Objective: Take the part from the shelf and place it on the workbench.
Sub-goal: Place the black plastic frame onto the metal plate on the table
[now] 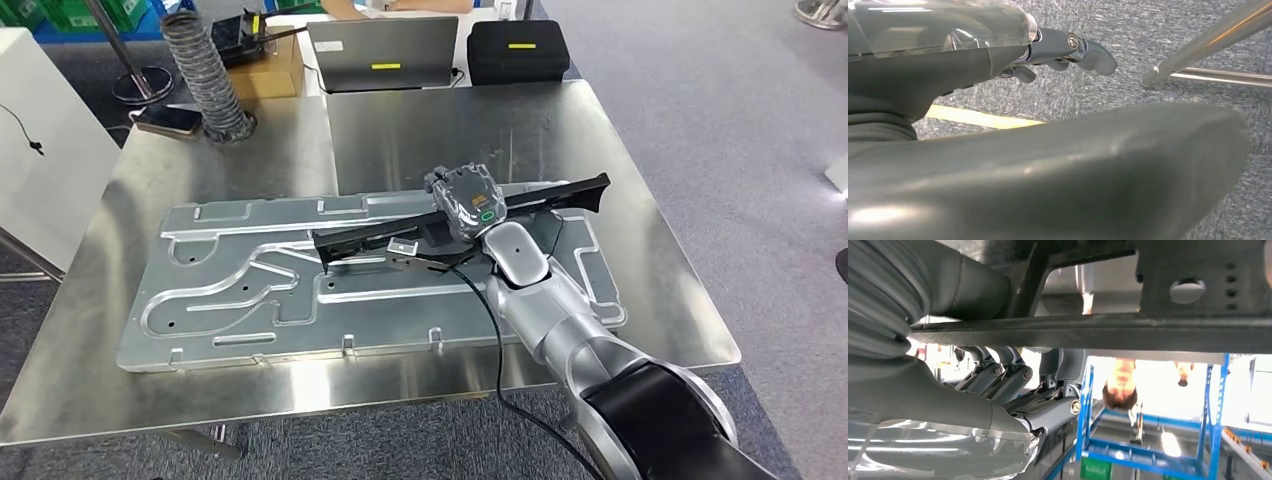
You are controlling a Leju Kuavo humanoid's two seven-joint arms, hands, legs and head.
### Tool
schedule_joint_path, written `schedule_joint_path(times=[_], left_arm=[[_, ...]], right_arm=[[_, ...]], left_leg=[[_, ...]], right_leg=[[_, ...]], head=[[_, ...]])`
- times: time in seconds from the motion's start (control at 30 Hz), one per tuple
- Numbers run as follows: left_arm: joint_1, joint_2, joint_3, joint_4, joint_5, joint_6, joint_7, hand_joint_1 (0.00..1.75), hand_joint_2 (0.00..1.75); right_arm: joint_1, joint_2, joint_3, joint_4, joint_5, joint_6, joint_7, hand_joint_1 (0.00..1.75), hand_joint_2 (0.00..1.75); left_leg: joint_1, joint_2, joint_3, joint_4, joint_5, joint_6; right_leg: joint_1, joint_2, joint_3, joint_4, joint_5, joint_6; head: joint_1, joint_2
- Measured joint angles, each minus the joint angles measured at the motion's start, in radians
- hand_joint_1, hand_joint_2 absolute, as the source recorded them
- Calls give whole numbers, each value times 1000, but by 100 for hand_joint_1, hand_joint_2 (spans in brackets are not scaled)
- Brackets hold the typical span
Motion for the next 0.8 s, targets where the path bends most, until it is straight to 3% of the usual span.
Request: schedule_joint_path(times=[0.03,0.13,0.17,0.27,0.3,0.33,0.4,0.47,0.5,0.63,0.7,0.77,0.8], left_arm=[[0,0,0,0,0,0,0,0,175],[-2,-1,-3,0,-9,4,2,0,175],[-3,-1,-6,0,-14,7,5,0,175],[-5,-1,-18,0,-28,14,14,0,175],[-5,-2,-21,0,-32,15,16,0,131],[-5,-2,-25,0,-35,16,17,0,87],[-6,-5,-30,0,-40,16,18,0,0],[-8,-9,-37,0,-41,15,19,0,0],[-9,-10,-40,0,-41,14,21,0,0],[-10,-12,-47,0,-42,12,38,0,0],[-9,-14,-48,0,-41,12,43,0,0],[-8,-14,-48,0,-39,13,45,0,0],[-8,-14,-48,0,-37,13,45,0,0]], right_arm=[[1,5,1,6,-3,2,-3,0,0],[1,20,2,18,-11,6,-8,0,0],[2,24,3,20,-11,7,-8,0,0],[8,32,3,27,-15,8,-8,0,0],[10,33,3,29,-19,8,-8,0,0],[11,33,3,31,-25,8,-9,0,0],[11,34,3,33,-43,11,-16,0,0],[10,37,0,34,-74,23,-35,0,0],[10,39,-4,34,-98,35,-52,0,0],[9,57,-50,27,-238,120,-149,0,0],[-2,67,-82,18,-312,166,-191,0,0],[-15,76,-113,7,-380,218,-223,0,0],[-20,78,-125,2,-404,243,-232,0,0]], left_leg=[[-2,0,3,-2,-2,6],[1,4,9,-9,1,24],[2,5,12,-12,3,29],[1,8,13,-13,2,35],[1,9,13,-12,2,35],[0,9,14,-12,2,35],[0,10,16,-12,3,33],[-3,12,16,-12,4,25],[-3,13,16,-12,4,20],[-2,15,12,-2,-4,-2],[0,14,-23,86,-59,-8],[1,14,-79,224,-123,-13],[2,14,-94,266,-136,-15]], right_leg=[[1,1,0,0,0,5],[-1,1,-7,25,-21,20],[-3,-1,-24,65,-46,24],[-6,-4,-113,257,-132,32],[-6,-5,-127,288,-137,32],[-6,-5,-122,278,-122,30],[-4,-5,-54,148,-58,21],[2,-6,10,24,-15,10],[5,-6,21,-1,-10,6],[3,-6,24,-18,2,-16],[2,-6,28,-26,8,-26],[5,0,27,-26,10,-32],[6,3,27,-25,11,-32]], head=[[0,0],[0,0],[0,0],[0,0],[0,0],[0,0],[0,0],[0,0],[0,0],[0,0],[0,0],[0,0],[0,0]])
